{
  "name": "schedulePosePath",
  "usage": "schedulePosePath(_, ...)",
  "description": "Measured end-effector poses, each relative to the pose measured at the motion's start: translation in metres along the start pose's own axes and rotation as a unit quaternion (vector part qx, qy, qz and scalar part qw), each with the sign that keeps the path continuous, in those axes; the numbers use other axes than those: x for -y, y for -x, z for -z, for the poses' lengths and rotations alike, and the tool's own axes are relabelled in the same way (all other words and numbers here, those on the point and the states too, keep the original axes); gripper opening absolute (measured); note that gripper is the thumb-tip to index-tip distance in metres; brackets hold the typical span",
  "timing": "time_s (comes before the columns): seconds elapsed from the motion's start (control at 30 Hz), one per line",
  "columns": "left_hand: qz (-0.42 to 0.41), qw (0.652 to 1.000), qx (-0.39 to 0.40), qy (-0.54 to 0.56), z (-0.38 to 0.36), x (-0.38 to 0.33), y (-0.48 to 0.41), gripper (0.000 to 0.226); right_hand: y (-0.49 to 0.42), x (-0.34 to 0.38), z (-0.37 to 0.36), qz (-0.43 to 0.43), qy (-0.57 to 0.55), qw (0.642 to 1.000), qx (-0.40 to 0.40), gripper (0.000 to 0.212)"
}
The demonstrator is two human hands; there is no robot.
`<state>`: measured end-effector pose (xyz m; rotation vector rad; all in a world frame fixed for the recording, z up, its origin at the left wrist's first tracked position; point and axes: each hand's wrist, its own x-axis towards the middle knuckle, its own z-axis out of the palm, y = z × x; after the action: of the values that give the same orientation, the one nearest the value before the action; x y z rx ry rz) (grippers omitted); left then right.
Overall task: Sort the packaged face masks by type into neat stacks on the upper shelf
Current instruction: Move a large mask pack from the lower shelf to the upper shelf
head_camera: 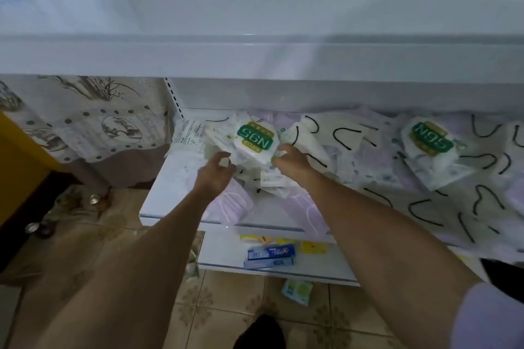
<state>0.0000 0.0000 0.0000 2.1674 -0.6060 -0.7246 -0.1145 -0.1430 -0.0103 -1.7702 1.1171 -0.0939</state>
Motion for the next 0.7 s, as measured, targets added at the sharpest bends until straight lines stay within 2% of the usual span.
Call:
schedulePosePath(0.1,-0.020,0.999,0.030,-0.024,-0.012,-0.008,-0.005,0.045,-0.014,0.006,-0.010,-0.018,-0.021,1.000,0.003,0.062)
schedulePosePath(0.17,-0.032,0.999,0.024,-0.001,-0.020,-0.011,-0.004,0.054,-0.015,0.010,-0.017,-0.038,-0.066,0.997,0.033,0.064)
schedulePosePath(0.2,-0.035,0.999,0.007,0.026,-0.021,-0.013,-0.006,0.057,-0.015,0.011,-0.020,-0.053,-0.099,0.993,0.044,0.057)
schedulePosePath(0.27,-0.030,0.998,-0.019,0.061,-0.022,-0.014,-0.013,0.062,-0.013,0.012,-0.022,-0.063,-0.154,0.986,0.024,0.028)
schedulePosePath(0.3,-0.024,0.998,-0.020,0.062,-0.022,-0.014,-0.015,0.063,-0.013,0.010,-0.022,-0.042,-0.131,0.990,-0.014,0.020)
schedulePosePath(0.33,-0.020,0.998,-0.017,0.058,-0.022,-0.012,-0.016,0.063,-0.015,0.007,-0.020,-0.010,-0.052,0.997,-0.054,0.018)
schedulePosePath(0.4,-0.018,0.999,-0.022,0.045,-0.021,-0.006,-0.020,0.062,-0.022,0.003,-0.016,0.051,0.109,0.988,-0.097,0.028)
schedulePosePath(0.47,-0.004,0.999,-0.036,0.016,-0.020,0.001,-0.024,0.059,-0.031,0.001,-0.012,0.083,0.154,0.983,-0.060,0.058)
schedulePosePath(0.53,0.030,0.998,-0.041,-0.040,-0.020,0.006,-0.025,0.058,-0.035,0.002,-0.011,0.077,0.133,0.988,-0.007,0.069)
schedulePosePath(0.57,0.037,0.997,-0.026,-0.070,-0.020,0.009,-0.024,0.059,-0.037,0.002,-0.012,0.060,0.102,0.993,0.006,0.065)
schedulePosePath(0.63,0.009,0.992,0.047,-0.113,-0.022,0.013,-0.024,0.062,-0.035,0.001,-0.016,0.046,0.069,0.996,-0.026,0.037)
schedulePosePath(0.67,-0.013,0.989,0.079,-0.125,-0.023,0.013,-0.024,0.063,-0.033,0.003,-0.017,0.054,0.093,0.992,-0.061,0.026)
schedulePosePath(0.7,-0.027,0.987,0.097,-0.127,-0.023,0.013,-0.026,0.065,-0.033,0.003,-0.017,0.073,0.148,0.981,-0.103,0.024)
